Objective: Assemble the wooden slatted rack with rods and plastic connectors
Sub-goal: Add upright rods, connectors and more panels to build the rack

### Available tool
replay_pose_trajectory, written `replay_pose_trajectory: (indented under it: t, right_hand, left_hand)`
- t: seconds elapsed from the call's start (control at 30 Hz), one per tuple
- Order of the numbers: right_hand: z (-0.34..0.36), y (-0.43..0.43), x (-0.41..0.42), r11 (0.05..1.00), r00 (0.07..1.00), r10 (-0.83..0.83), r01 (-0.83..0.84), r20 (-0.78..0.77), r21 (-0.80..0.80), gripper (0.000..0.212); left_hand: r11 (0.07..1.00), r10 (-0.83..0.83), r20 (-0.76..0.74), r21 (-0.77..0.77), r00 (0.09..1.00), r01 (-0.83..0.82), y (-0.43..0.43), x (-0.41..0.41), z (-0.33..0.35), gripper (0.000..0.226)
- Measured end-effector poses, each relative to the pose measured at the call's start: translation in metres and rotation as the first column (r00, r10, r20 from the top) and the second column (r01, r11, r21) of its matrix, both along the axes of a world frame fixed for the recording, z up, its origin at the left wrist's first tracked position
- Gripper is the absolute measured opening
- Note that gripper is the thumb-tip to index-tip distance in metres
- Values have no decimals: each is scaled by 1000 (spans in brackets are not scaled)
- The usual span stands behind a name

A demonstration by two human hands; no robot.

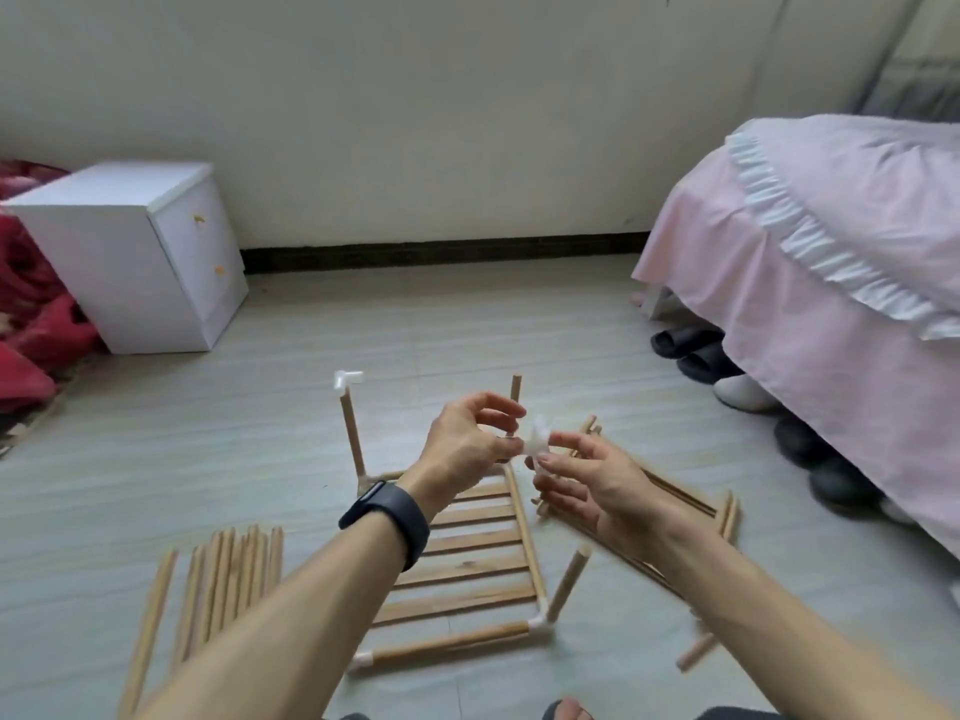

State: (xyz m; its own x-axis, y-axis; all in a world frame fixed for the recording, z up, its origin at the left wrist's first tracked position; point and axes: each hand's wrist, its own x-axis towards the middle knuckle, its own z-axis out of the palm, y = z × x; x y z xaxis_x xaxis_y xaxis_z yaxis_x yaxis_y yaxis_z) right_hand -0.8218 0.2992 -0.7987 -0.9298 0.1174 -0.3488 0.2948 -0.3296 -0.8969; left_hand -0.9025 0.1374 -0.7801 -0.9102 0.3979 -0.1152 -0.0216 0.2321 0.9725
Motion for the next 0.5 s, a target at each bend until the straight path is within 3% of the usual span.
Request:
replay_pose_trajectory:
  t: [0.13, 0.3, 0.5]
  right_hand:
    - [-13, 15, 10, 979, 997, 52, -38, -62, 199, 54]
    - [-27, 31, 16, 919, 988, 131, -88, -87, 383, 30]
    - [-38, 48, 17, 975, 999, 27, -22, -19, 221, 21]
  left_hand:
    - [994, -60, -49, -95, 997, 55, 9, 4, -12, 29]
    - [990, -124, 4, -71, 992, 124, 19, 7, -18, 29]
    - [986, -118, -4, -118, 993, 116, 37, 10, -32, 31]
